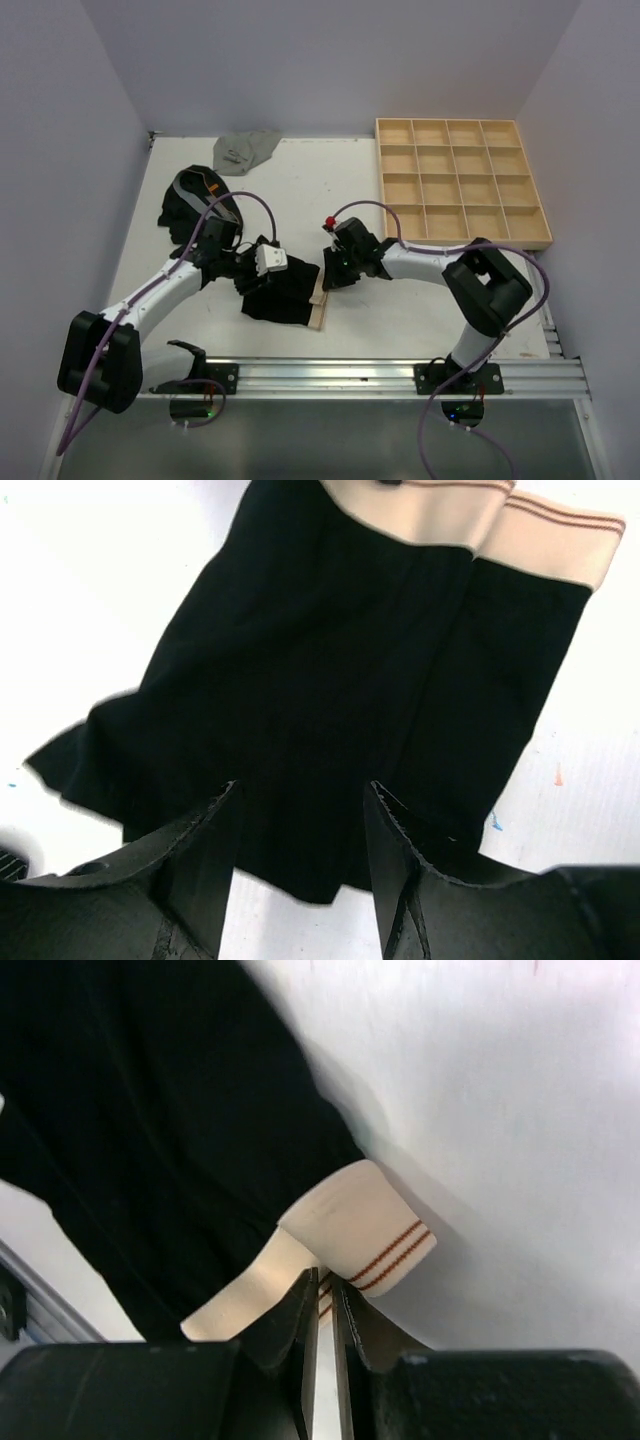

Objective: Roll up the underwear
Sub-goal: Fold the underwear

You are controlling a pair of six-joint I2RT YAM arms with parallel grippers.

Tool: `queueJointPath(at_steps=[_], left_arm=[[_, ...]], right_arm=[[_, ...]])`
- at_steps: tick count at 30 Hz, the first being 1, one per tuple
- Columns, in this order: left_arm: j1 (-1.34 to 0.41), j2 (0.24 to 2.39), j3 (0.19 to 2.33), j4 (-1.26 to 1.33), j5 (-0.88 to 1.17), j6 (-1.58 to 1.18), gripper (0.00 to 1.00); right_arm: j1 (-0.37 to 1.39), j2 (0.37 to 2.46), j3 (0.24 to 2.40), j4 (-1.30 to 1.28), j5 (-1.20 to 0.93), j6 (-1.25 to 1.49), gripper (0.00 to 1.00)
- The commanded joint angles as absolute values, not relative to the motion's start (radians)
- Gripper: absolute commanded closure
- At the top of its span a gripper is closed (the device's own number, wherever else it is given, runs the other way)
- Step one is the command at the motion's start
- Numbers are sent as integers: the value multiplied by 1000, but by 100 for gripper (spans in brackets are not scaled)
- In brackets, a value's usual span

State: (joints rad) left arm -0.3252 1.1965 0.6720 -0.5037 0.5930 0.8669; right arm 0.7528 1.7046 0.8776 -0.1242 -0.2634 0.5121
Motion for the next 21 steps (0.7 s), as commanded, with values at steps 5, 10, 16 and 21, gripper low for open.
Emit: queueJointPath(at_steps=[5,10,16,21], left_arm=[[-331,1201,669,-350,552,772,46],[-339,1201,698,-307,557,733,44],[-394,1239,738,-270,526,693,42],[-508,1293,767,-227,462,663,41]], right_arm=[[690,1848,1158,-172,-218,396,88],[676,1815,1279,-262,-222,377,89],[661,1584,1076,-186,-210,561,81],[637,1496,902,-107,-273,687,83]])
